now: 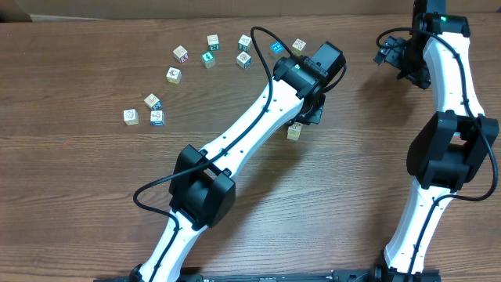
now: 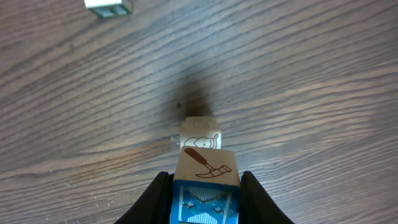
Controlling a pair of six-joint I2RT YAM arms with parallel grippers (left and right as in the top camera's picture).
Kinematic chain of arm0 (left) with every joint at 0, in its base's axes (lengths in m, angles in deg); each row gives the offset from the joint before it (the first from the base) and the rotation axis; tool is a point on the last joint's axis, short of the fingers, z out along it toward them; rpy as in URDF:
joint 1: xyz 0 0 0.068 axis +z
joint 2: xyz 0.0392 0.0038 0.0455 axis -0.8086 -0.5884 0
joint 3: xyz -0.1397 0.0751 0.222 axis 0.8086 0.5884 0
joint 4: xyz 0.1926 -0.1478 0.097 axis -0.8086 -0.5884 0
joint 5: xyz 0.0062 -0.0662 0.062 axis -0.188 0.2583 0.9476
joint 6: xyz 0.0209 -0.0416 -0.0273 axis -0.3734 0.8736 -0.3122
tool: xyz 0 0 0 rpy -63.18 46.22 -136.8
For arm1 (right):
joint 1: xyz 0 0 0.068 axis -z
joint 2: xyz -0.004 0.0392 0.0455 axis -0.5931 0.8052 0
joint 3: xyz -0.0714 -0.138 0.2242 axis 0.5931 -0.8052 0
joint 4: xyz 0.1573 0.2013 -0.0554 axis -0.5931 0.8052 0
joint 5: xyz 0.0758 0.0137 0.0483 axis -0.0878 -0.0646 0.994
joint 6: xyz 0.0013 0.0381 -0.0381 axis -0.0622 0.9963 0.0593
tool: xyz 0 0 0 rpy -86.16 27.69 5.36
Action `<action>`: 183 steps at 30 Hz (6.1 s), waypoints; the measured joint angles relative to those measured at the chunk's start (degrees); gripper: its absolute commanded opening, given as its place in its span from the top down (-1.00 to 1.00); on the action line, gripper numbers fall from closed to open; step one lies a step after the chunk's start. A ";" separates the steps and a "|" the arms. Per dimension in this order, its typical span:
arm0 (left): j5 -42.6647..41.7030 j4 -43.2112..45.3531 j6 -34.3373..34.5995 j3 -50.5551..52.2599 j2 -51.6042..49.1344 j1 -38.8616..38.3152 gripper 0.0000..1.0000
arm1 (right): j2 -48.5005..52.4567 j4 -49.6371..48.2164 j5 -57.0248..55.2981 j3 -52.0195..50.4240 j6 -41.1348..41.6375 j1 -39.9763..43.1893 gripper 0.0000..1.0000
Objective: Form a tower
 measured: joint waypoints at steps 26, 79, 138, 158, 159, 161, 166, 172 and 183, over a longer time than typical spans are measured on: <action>0.90 4.81 0.28 5.20 -0.42 0.00 0.52 | 0.00 0.00 -0.02 0.00 0.02 0.00 -1.00; 1.27 -6.49 2.10 2.56 -0.55 33.48 -0.99 | 0.00 0.04 0.00 0.00 0.00 0.00 -1.00; 1.29 -5.20 2.10 2.54 -0.55 43.76 -0.99 | 0.00 0.00 0.00 0.00 0.02 0.00 -1.00; 1.29 -5.20 2.10 2.54 -0.57 43.76 -0.99 | 0.00 0.00 0.00 0.00 0.00 0.00 -1.00; 1.29 -5.20 2.10 2.54 -0.55 43.76 -0.99 | 0.00 0.00 0.00 0.00 0.00 0.00 -1.00; 1.29 -5.20 2.10 2.54 -0.55 43.98 -0.99 | 0.00 0.00 0.00 0.00 0.02 0.00 -1.00; 1.25 -5.20 2.10 2.54 -0.55 45.66 -0.99 | 0.00 0.02 0.00 0.00 0.00 0.00 -1.00; 1.31 -5.20 2.10 2.54 -0.55 50.95 -0.99 | 0.00 0.00 0.00 0.00 0.02 0.00 -1.00; 1.31 -5.20 2.10 2.54 -0.57 52.52 -0.99 | 0.00 0.02 0.02 0.00 0.00 0.00 -1.00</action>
